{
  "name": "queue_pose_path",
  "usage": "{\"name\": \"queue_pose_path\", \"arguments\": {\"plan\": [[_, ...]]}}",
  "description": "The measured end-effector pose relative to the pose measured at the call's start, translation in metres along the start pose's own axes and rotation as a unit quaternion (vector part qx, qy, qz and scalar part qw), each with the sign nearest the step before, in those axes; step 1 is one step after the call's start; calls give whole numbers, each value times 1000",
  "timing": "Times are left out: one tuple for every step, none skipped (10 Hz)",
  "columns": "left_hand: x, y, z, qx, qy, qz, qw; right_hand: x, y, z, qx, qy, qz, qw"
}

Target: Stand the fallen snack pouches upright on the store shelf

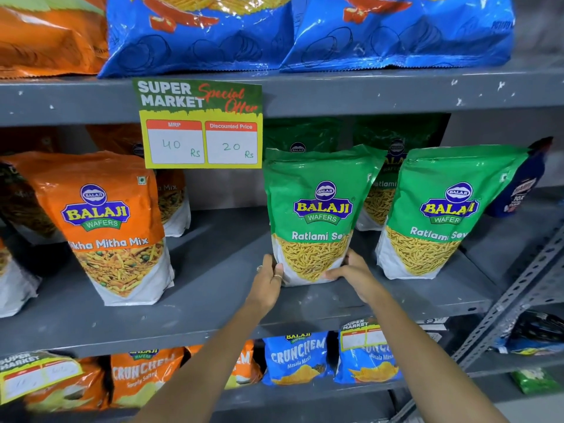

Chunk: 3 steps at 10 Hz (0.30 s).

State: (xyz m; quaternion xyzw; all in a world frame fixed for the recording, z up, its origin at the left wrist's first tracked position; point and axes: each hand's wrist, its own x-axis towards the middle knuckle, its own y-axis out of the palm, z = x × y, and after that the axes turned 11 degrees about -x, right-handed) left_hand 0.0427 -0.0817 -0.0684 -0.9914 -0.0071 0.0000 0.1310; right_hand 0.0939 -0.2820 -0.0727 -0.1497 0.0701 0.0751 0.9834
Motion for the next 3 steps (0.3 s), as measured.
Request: {"name": "queue_pose_path", "arguments": {"plan": [[0, 1, 1, 4, 1, 8, 1000, 0, 0, 2, 13, 4, -6, 1000], [-5, 3, 5, -7, 3, 8, 1000, -9, 13, -2, 57, -14, -104, 993], [-7, 1, 4, -28, 23, -54, 998, -20, 21, -6, -9, -44, -271, 962]]}}
